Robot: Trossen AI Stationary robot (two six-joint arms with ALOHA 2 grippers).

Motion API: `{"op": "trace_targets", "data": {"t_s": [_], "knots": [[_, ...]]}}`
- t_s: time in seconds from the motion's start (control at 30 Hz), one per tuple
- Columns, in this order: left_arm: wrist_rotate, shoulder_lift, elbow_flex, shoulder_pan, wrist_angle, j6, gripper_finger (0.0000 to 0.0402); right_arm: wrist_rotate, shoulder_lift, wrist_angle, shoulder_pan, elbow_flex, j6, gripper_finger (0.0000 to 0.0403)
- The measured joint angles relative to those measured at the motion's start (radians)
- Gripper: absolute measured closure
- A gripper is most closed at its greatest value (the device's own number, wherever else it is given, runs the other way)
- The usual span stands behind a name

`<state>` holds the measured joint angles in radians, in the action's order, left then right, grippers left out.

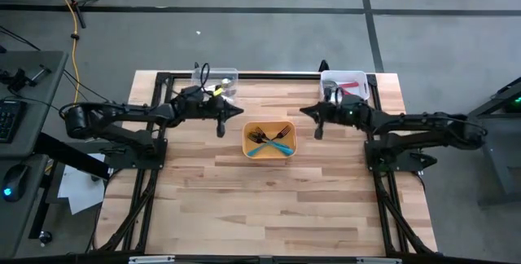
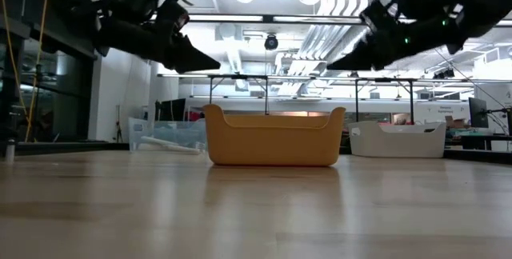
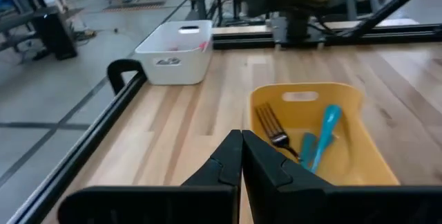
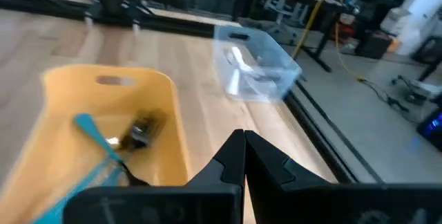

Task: Sort silverware by color (type)
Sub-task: Return to Home Position

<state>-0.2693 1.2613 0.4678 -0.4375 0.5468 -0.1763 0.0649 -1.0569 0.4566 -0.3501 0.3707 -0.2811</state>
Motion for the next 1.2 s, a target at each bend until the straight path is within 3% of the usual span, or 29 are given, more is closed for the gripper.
{"op": "trace_targets", "data": {"t_s": [0.23,0.53,0.67,1.0,1.2], "knots": [[-0.026,-0.004,-0.105,0.025,0.143,0.045,0.0401,0.174,0.027,0.114,-0.157,-0.108,0.069,0.0403],[-0.044,-0.174,-0.220,0.041,0.190,0.098,0.0401,-0.054,0.274,0.183,-0.059,-0.291,0.120,0.0403],[-0.036,-0.280,-0.270,0.042,0.178,0.121,0.0401,-0.091,0.373,0.168,-0.019,-0.355,0.132,0.0403],[-0.018,-0.498,-0.391,0.042,0.098,0.169,0.0401,-0.097,0.639,-0.090,0.026,-0.361,0.143,0.0403],[0.016,-0.632,-0.456,0.044,0.029,0.181,0.0401,-0.162,0.781,-0.249,0.044,-0.361,0.151,0.0403]]}}
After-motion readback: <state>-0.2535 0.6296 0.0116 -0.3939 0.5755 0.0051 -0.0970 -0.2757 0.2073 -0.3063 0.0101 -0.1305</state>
